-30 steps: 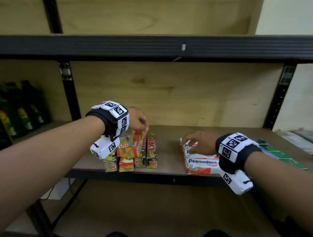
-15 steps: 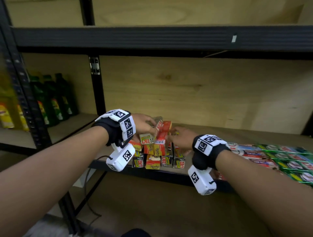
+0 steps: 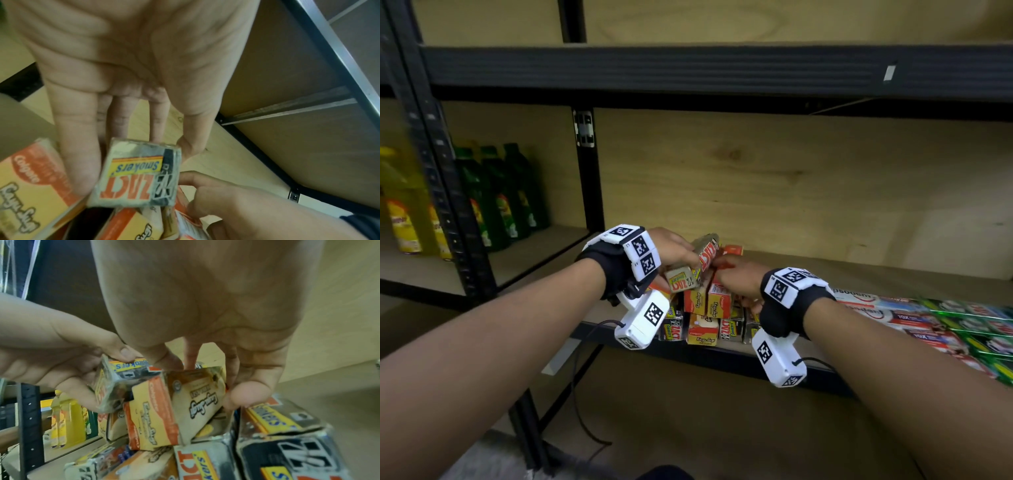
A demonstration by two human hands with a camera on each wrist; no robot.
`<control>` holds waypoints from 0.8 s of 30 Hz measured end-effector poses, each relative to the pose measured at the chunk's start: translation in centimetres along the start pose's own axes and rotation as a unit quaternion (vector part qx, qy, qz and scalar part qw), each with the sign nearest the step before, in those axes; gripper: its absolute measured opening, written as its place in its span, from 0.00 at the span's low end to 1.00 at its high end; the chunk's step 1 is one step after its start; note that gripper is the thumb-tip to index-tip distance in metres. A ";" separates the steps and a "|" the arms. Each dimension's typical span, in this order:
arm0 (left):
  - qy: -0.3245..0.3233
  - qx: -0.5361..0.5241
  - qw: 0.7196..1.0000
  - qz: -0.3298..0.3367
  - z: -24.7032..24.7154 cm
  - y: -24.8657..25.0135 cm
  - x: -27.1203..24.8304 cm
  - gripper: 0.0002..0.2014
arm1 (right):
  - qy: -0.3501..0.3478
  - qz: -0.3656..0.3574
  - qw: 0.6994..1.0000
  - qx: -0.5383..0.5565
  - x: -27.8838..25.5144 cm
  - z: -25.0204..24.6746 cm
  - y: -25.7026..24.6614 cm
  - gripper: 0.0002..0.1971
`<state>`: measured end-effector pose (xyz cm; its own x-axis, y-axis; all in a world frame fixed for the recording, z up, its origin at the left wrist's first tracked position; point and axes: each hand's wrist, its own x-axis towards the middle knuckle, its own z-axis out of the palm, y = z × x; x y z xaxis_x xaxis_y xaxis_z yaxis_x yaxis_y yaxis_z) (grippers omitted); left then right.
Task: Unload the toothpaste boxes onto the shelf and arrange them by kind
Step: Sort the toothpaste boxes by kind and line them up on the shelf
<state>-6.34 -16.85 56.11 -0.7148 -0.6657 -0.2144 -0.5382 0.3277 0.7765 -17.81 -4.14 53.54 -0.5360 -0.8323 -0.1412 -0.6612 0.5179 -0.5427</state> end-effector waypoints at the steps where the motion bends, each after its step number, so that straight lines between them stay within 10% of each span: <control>1: -0.006 -0.015 1.000 -0.006 -0.1 -0.1 -0.1 0.23 | 0.001 0.006 1.000 0.004 0.1 0.0 0.1 0.21; 7: -0.024 -0.118 0.993 -0.014 -1.1 -0.7 -1.3 0.11 | 0.042 0.028 0.998 0.045 0.0 0.4 0.2 0.16; 24: 0.107 -0.187 0.976 -0.041 -6.9 -8.0 -2.0 0.18 | 0.176 -0.040 0.960 0.214 1.5 -0.1 -4.5 0.08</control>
<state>2.48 -22.78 54.46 -0.5459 -0.8167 -0.1870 -0.3602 0.0273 0.9325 -15.65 -7.68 55.91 -0.6871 -0.7081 0.1626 -0.4711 0.2639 -0.8417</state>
